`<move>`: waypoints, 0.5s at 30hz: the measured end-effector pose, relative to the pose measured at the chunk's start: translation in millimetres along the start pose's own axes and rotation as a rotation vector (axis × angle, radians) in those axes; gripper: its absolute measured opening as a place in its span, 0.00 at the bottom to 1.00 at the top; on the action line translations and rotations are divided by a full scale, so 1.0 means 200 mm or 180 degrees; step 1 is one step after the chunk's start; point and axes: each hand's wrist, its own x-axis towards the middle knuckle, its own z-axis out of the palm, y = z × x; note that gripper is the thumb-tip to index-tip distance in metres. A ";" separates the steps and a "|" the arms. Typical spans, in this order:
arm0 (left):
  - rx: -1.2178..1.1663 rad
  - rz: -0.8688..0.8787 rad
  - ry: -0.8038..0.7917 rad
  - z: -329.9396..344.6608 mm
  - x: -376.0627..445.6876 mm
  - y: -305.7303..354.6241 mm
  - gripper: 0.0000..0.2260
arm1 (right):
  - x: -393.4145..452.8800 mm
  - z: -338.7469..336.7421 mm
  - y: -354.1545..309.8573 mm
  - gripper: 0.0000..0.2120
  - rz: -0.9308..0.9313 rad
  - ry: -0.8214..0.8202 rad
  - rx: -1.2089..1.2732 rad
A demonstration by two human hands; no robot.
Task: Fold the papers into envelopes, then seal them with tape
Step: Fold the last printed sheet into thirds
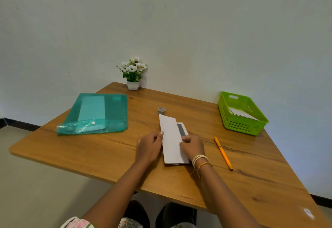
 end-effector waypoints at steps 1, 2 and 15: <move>-0.0138 -0.0031 0.0076 0.00 0.00 0.00 0.18 | -0.01 0.00 -0.01 0.07 -0.0155 -0.0066 -0.0230; -0.0277 -0.0021 0.0146 -0.01 0.00 0.00 0.18 | -0.01 0.01 -0.02 0.08 -0.0269 -0.0182 -0.0405; 0.0238 0.0675 -0.0078 0.00 -0.01 0.01 0.13 | 0.00 -0.16 -0.16 0.16 -0.0509 -0.1734 -0.0371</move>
